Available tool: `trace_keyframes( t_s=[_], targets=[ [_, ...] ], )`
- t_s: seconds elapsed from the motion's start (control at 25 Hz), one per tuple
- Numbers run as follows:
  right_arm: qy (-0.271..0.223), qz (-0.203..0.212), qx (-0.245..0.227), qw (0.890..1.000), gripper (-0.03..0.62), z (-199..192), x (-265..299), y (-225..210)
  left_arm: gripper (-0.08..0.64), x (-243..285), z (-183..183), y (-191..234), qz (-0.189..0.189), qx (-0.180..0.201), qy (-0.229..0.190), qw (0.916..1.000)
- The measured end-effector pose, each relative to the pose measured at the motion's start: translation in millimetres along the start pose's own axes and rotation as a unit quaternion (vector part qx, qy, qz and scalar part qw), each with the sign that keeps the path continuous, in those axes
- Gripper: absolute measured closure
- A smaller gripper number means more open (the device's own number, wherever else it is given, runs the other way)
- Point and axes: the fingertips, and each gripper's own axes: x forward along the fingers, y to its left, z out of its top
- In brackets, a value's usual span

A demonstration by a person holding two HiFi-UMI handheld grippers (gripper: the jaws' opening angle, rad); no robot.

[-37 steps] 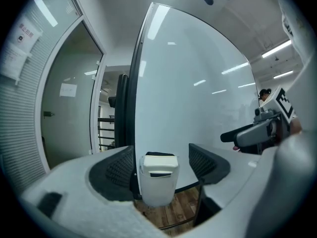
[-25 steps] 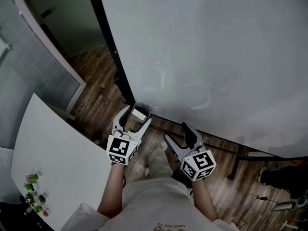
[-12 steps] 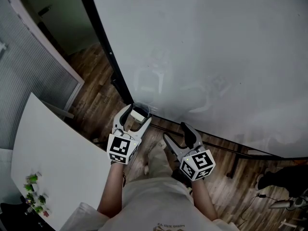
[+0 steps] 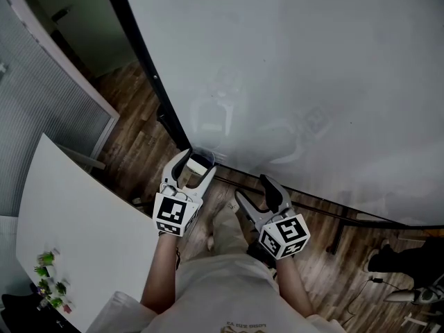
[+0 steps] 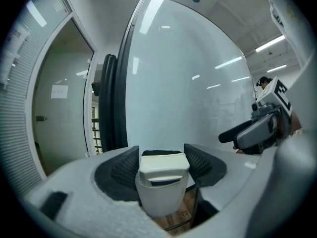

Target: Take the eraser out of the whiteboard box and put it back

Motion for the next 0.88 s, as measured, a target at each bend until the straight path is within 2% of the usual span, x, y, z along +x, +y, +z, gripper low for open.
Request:
trace_keyframes(
  t_s=[0.88],
  targets=[
    [-0.009,-0.006,0.009,1.000,0.285,2.4,-5.3,-5.1,0.293,-1.7,0.5,2.3,0.017,-0.001,-0.008,0.9998]
  ],
)
